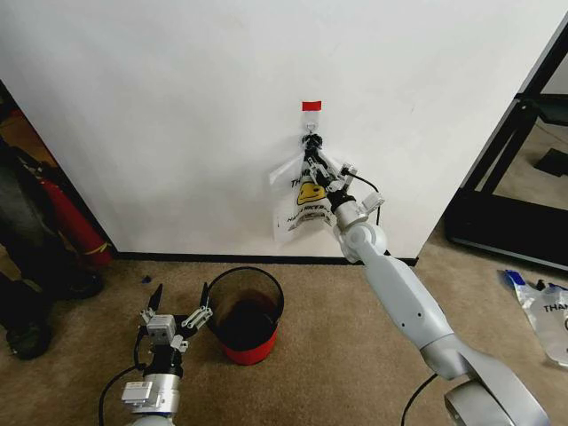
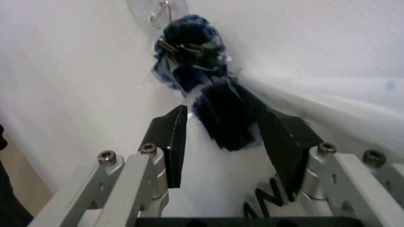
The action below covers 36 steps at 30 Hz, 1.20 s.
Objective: Pick up the garbage bag from the wall and place it over the trash bin.
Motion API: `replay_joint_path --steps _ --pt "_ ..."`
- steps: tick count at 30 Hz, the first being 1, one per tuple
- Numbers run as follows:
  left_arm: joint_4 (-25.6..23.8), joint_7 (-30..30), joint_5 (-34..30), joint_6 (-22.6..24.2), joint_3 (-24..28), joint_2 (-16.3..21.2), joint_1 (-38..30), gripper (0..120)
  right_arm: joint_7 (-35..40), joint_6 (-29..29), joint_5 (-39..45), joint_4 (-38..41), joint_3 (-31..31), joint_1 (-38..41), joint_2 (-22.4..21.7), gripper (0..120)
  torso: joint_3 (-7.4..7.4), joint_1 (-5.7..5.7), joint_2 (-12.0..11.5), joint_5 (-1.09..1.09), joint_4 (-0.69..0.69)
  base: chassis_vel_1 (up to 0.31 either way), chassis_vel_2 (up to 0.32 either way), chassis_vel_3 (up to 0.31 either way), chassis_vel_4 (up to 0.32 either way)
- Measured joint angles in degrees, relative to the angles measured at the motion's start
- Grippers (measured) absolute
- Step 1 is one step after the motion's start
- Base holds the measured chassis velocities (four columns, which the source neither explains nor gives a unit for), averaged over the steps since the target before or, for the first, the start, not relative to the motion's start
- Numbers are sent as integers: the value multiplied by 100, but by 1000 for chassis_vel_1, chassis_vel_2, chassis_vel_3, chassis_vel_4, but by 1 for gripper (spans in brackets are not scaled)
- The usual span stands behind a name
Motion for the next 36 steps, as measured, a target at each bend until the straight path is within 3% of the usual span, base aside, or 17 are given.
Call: replay_joint_path --steps 6,9,26,36 --pt "9 -1 0 0 0 7 -10 100 -52 -16 30 -77 -11 42 -37 35 0 0 0 0 0 0 0 0 0" --pt "11 -1 0 3 6 5 -25 100 -74 -18 30 -113 -49 80 -38 23 0 0 0 0 0 0 0 0 0" --pt "2 -1 -6 6 6 -2 -2 100 -93 -29 20 -218 -40 176 -10 14 0 0 0 0 0 0 0 0 0" --pt "-15 -1 -15 2 -5 3 -5 100 -94 -29 -4 -315 -52 234 32 0 0 0 0 0 0 0 0 0 0"
